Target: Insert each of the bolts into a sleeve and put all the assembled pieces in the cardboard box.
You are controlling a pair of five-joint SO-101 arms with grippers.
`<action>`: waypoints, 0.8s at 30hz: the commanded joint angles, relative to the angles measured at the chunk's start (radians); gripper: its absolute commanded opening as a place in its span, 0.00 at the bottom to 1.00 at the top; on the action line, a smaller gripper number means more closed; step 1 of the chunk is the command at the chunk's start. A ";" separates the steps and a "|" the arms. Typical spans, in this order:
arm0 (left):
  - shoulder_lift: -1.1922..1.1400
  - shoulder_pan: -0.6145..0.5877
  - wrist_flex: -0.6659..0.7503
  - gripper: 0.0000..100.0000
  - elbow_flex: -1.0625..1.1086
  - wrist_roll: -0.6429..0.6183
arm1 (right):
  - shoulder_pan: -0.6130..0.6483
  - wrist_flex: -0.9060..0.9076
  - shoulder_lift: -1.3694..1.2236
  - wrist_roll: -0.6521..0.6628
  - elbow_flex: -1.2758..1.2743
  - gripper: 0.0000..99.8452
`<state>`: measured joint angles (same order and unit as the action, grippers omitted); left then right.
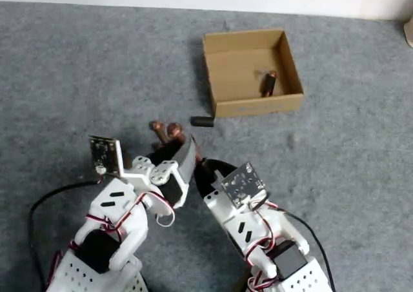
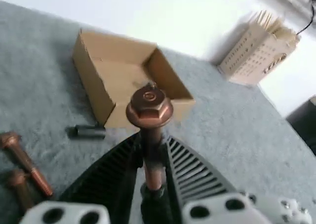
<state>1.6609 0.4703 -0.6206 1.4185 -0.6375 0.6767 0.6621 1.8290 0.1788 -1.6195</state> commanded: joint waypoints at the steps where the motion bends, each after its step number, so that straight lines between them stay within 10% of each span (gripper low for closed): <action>1: -0.004 0.045 -0.012 0.01 -0.013 -0.011 | -0.024 -0.028 0.008 0.006 0.047 0.00; 24: -0.005 0.027 -0.006 0.01 0.012 -0.021 | 0.002 -0.024 0.008 0.005 0.087 0.00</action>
<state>1.6640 0.4918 -0.6314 1.4323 -0.6498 0.6659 0.6621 1.8290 0.1788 -1.6164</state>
